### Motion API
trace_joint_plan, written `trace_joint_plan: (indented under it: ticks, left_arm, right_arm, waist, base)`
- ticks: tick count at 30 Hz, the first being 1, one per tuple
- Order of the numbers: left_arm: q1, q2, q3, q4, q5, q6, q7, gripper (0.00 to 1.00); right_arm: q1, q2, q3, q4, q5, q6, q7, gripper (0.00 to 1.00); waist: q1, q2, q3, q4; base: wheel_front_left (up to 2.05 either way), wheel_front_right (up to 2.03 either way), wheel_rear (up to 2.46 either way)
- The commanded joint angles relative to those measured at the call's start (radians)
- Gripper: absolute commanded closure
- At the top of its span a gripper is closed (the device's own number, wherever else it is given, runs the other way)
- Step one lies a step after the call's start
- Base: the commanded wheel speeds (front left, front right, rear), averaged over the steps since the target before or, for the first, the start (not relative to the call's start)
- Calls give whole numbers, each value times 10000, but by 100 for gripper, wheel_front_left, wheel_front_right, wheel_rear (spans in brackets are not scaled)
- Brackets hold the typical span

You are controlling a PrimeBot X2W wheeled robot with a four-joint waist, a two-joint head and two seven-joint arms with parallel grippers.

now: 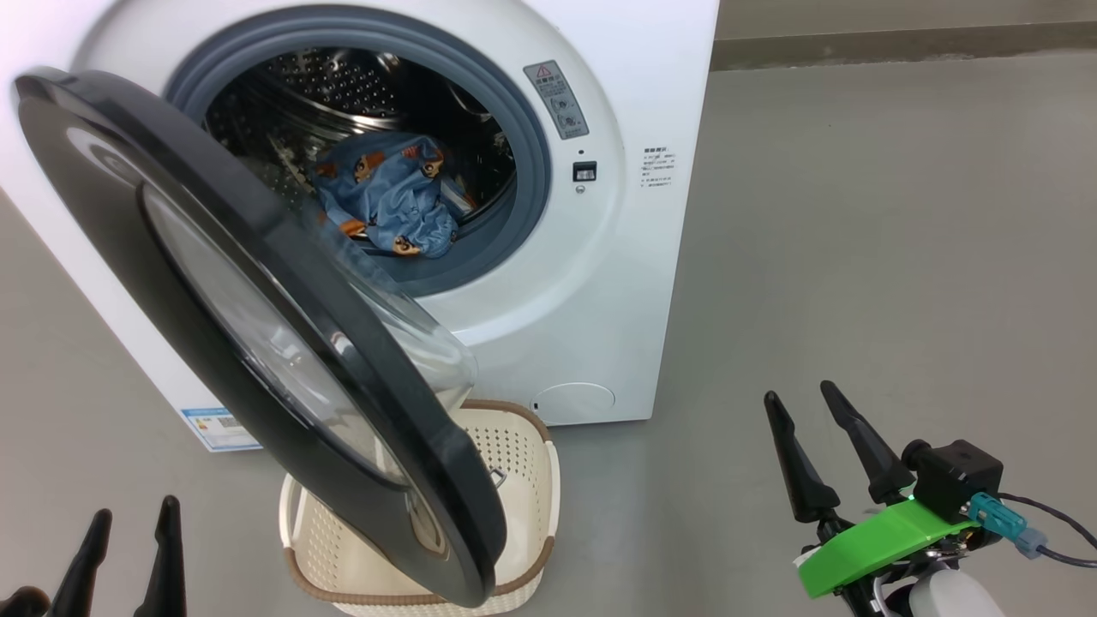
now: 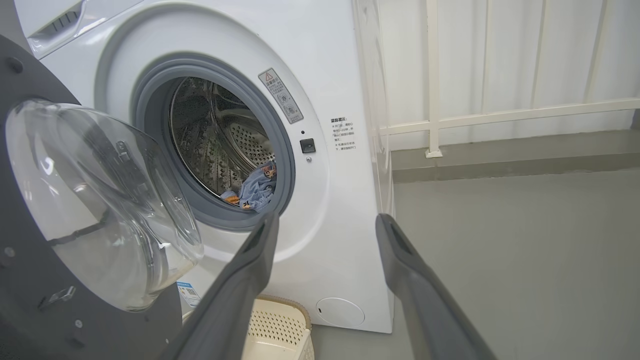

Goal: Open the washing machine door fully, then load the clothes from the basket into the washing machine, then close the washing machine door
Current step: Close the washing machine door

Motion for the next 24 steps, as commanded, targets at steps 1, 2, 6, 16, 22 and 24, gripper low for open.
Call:
trace_joint_plan:
  ticks: [1, 2, 6, 16, 22, 24]
  left_arm:
    - [-527, 207, 384, -142, 166, 46, -114, 0]
    - [-548, 183, 389, -104, 214, 48, -133, 0]
    - [-610, 117, 387, -11, 362, 39, -180, 0]
    - [-631, -10, 388, 31, 538, 20, -217, 0]
    - [-626, -93, 359, 70, 556, 39, -222, 0]
    - [-633, -129, 331, 83, 551, 40, -223, 0]
  right_arm:
    - [-114, -53, 275, -212, -104, 16, -49, 0]
    - [-115, -54, 291, -203, -105, 16, -49, 0]
    - [-128, -71, 365, -160, -86, 16, -49, 0]
    - [-145, -118, 464, -100, -20, 16, -49, 0]
    - [-216, -126, 590, -91, 16, 16, -49, 0]
    - [-266, -134, 641, -87, 36, 16, -49, 0]
  waist:
    - [0, 0, -10, 10]
    - [0, 0, -19, 16]
    - [0, 0, -46, 26]
    - [0, 0, -99, 35]
    - [0, 0, -117, 68]
    - [0, 0, -133, 95]
  base:
    - [0, 0, 0]
    - [0, 0, 0]
    - [0, 0, 0]
    - [0, 0, 0]
    - [0, 0, 0]
    - [0, 0, 0]
